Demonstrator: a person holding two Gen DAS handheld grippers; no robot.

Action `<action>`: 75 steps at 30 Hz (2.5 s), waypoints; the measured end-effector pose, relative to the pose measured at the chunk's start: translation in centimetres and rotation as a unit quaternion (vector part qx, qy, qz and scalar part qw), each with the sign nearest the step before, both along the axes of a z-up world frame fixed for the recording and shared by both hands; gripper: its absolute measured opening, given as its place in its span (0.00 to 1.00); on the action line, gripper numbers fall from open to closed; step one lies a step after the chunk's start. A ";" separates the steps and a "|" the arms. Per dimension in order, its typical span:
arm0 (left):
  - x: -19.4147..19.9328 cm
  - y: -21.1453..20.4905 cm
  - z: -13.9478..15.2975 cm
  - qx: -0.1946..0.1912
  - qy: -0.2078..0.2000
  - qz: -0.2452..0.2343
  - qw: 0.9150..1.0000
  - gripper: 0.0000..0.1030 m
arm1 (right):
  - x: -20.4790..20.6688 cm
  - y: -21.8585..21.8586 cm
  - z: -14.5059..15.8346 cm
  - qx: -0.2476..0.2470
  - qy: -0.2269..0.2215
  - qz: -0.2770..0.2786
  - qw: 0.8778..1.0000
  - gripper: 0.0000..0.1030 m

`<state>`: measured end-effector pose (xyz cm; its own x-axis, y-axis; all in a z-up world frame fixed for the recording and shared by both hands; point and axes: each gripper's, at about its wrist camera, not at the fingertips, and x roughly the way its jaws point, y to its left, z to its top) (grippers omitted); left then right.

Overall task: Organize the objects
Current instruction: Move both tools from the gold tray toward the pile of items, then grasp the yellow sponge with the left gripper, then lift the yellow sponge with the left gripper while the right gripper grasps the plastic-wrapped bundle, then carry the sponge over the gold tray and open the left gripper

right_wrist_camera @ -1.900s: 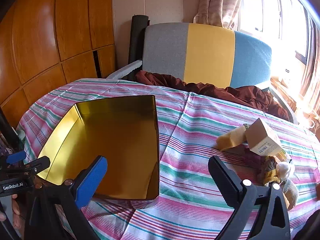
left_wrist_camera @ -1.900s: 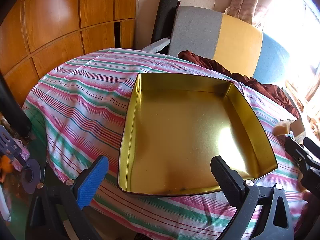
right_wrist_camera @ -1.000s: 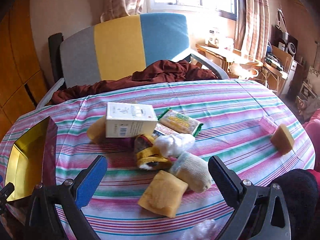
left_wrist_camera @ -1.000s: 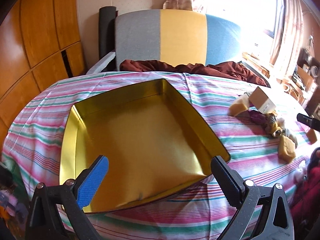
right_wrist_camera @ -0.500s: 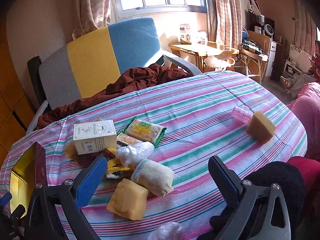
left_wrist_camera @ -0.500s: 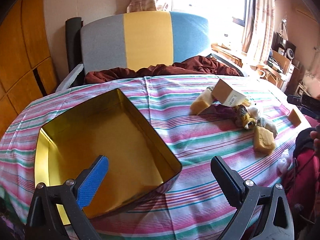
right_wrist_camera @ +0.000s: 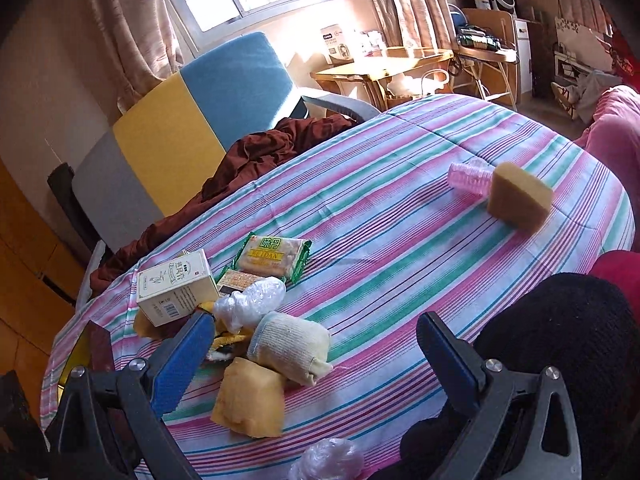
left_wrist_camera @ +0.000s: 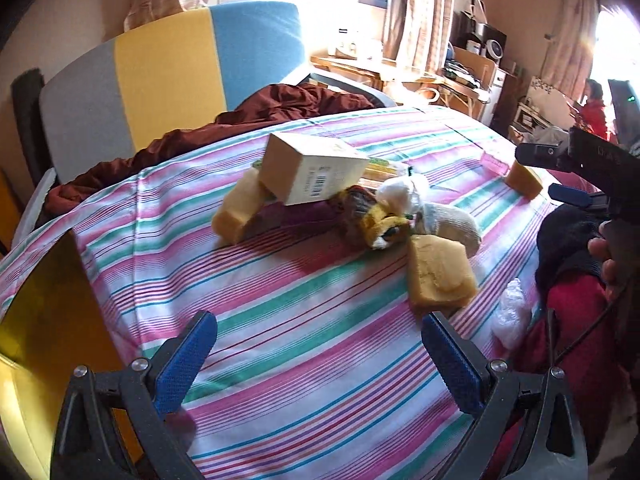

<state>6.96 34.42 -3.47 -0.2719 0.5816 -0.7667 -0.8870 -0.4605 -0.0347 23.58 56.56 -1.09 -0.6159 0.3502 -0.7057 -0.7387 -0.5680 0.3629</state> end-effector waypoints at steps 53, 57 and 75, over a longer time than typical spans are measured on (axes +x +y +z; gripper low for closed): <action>0.1 -0.5 -6.9 0.019 -0.072 -0.013 0.997 0.56 | -7.9 -8.3 -6.5 -0.035 -0.376 0.334 0.864 0.92; -0.2 -0.8 -6.9 0.023 -0.081 -0.009 0.996 0.56 | -8.5 -9.5 -8.5 -0.024 -0.447 0.369 0.815 0.85; -0.4 -2.0 -6.5 0.024 -0.073 0.017 0.997 0.54 | -10.9 -9.2 -8.3 -0.055 -0.303 0.288 0.907 0.65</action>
